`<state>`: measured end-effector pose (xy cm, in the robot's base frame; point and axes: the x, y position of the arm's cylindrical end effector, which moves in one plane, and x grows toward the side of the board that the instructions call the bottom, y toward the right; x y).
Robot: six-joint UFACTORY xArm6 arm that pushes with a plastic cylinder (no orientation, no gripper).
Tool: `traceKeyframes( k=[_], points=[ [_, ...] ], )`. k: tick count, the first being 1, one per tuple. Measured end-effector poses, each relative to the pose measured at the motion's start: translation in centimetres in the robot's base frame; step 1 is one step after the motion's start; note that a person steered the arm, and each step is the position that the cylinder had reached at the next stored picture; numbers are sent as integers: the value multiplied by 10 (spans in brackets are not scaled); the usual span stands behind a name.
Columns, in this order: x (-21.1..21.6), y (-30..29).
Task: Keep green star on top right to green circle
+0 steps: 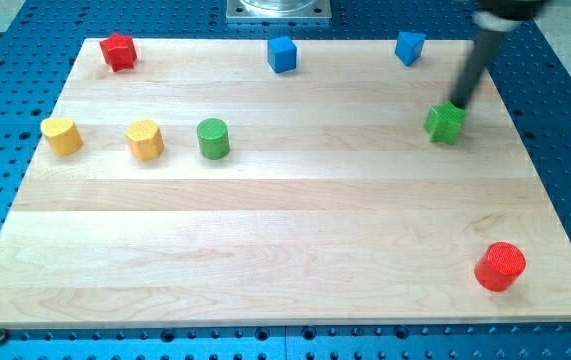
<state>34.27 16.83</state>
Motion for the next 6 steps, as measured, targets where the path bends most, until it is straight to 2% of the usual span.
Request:
traceKeyframes(
  k=[1,2,3,4,5,6],
  points=[
    [-17,-6],
    [0,114],
    [91,132],
    [52,-13],
    [24,-98],
    [31,-82]
  ],
)
